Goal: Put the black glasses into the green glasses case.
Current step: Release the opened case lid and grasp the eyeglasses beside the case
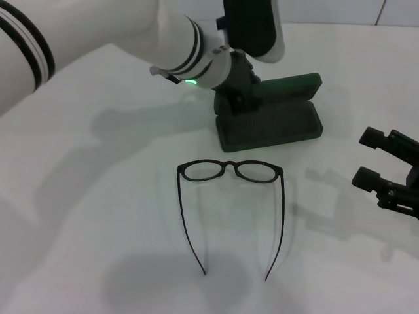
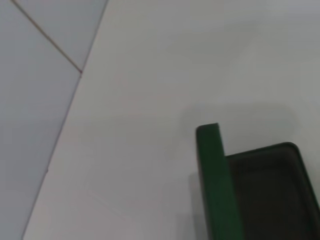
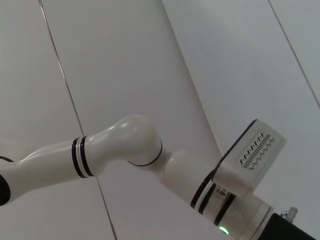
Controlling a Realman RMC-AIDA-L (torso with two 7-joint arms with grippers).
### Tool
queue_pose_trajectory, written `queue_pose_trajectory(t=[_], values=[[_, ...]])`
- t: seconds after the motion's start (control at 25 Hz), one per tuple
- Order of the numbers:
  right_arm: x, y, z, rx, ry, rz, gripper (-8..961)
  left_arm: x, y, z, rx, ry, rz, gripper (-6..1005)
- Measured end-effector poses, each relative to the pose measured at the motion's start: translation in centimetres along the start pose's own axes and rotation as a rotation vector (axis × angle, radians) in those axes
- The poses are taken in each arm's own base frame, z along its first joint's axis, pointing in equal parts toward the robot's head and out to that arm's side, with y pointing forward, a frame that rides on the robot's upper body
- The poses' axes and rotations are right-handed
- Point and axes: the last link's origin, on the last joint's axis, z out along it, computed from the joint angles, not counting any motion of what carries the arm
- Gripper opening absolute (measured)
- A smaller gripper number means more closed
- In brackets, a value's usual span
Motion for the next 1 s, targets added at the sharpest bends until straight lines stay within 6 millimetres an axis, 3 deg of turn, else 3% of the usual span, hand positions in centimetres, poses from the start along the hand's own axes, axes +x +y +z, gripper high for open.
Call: queue_pose_trajectory(t=[0.16, 0.72, 1.0], values=[[0.0, 0.0, 0.0, 0.001, 0.001, 0.002, 851, 0.1, 0.6, 0.2, -0.012, -0.01, 0.029, 357], [0.3, 0.2, -0.5, 0.014, 0.0, 0.009, 850, 1.0, 0.7, -0.5, 0.011, 0.032, 0.099, 67], [0.2, 0.1, -0.7, 0.022, -0.004, 0.007, 850, 0.9, 1.9, -1.0, -0.019, 0.041, 0.207, 73]])
